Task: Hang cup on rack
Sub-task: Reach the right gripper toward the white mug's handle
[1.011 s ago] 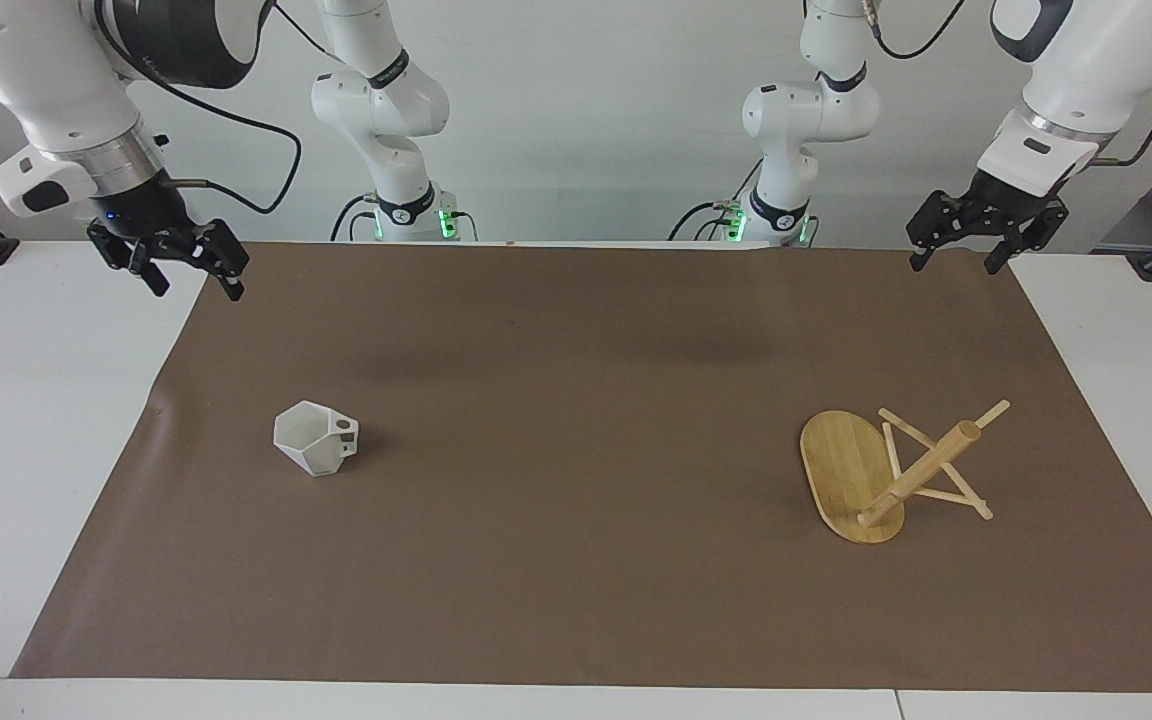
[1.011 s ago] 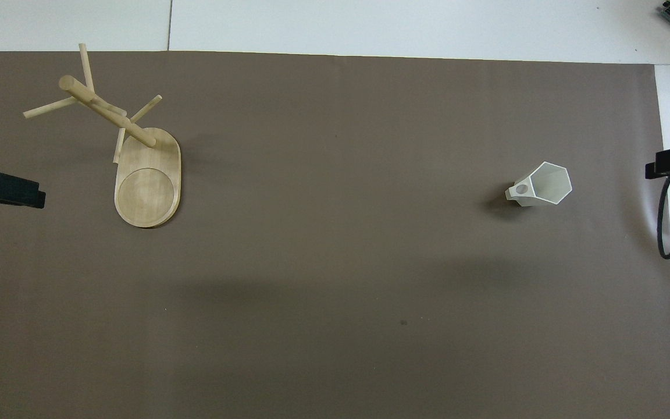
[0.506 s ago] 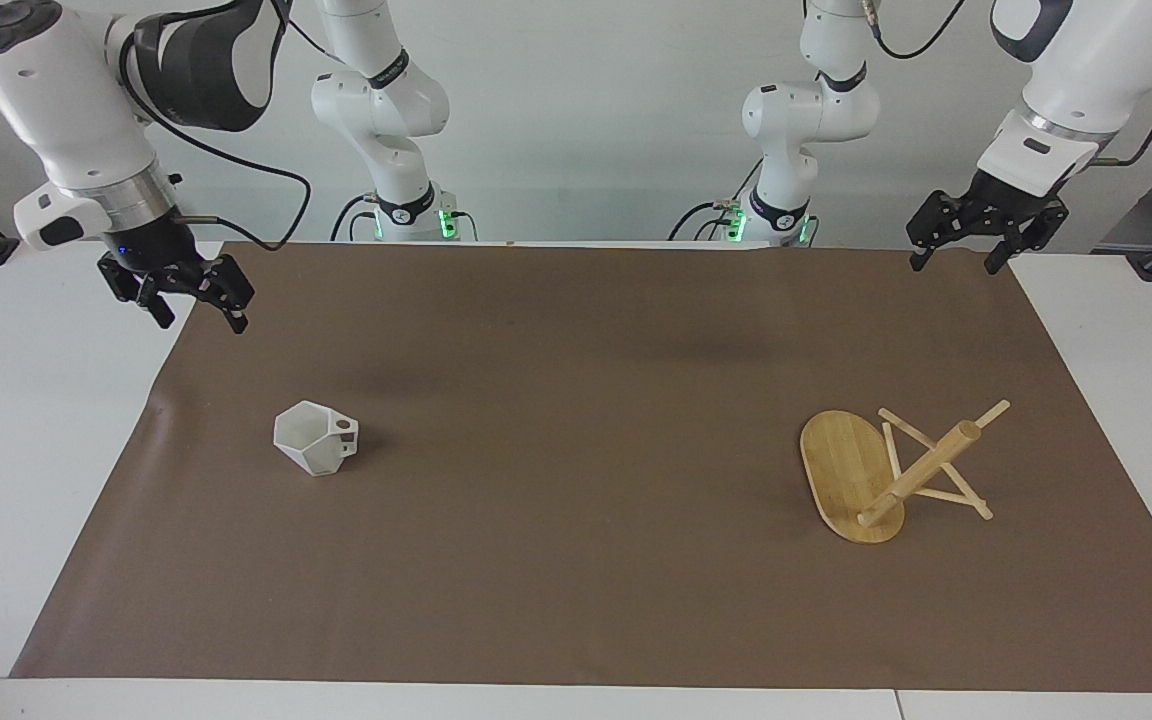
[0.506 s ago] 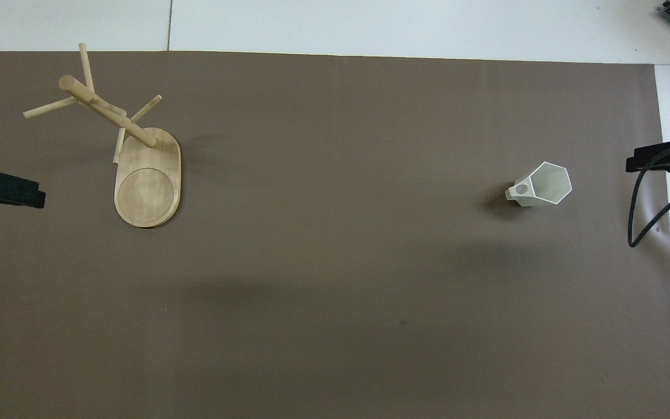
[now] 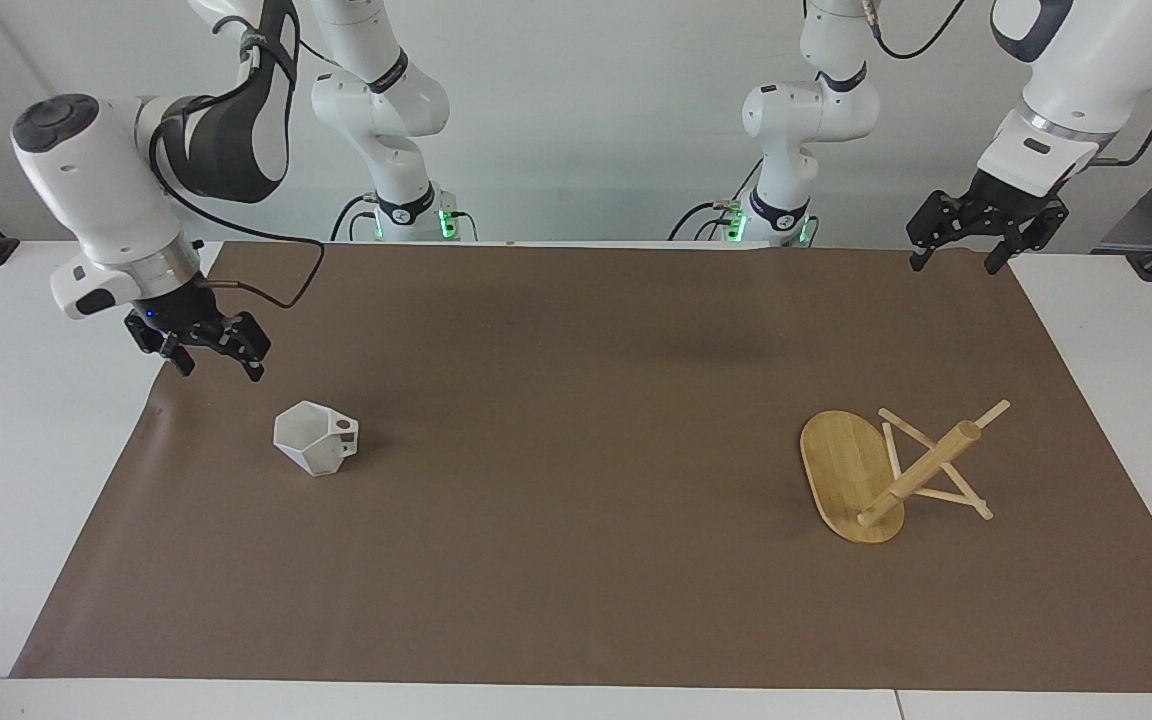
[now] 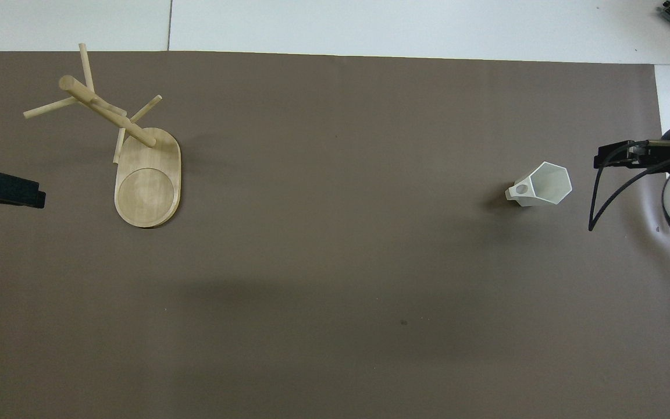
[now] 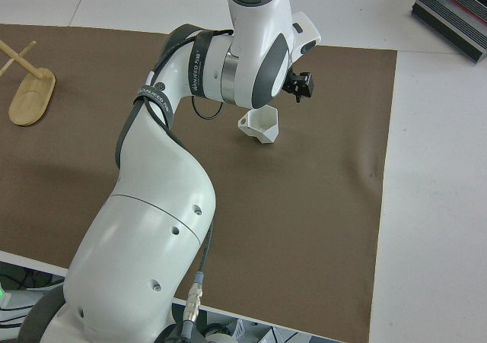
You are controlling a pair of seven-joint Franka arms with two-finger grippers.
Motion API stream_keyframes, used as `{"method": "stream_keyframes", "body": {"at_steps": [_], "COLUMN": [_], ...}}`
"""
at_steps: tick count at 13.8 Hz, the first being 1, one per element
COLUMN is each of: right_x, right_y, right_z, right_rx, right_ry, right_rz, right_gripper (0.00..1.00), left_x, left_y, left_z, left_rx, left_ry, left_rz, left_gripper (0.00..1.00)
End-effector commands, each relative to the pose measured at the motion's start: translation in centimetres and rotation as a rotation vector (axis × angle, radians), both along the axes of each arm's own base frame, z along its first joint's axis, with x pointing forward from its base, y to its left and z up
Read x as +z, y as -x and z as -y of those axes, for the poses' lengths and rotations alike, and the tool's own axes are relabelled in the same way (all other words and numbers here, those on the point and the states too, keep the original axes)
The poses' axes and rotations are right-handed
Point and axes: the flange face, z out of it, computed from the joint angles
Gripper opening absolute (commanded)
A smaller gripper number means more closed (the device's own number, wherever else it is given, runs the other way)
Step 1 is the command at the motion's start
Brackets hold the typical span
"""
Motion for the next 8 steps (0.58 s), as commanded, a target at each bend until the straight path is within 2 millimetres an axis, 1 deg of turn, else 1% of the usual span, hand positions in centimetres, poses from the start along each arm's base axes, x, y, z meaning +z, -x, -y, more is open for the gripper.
{"method": "stream_keyframes", "body": {"at_steps": [1,5,8], "right_x": [-2.7,-5.5,-7.5], "right_y": [-0.4,-1.4,-1.1], "right_z": [-1.5,-1.9,-2.2], "right_rx": [0.047,0.055,0.068], "right_ry": [0.011,0.016,0.019], "right_rz": [0.019,0.033,0.036], "right_gripper": [1.00,1.00,1.00], "left_x": [-0.1,-0.1,-0.1], "left_y": [0.8,0.8,0.8], "left_z": [-0.3,-0.3,-0.3], "left_rx": [0.008,0.010,0.008], "left_ry": [-0.019,-0.019,-0.019], "left_rz": [0.001,0.001,0.001], "left_gripper": [1.00,1.00,1.00]}}
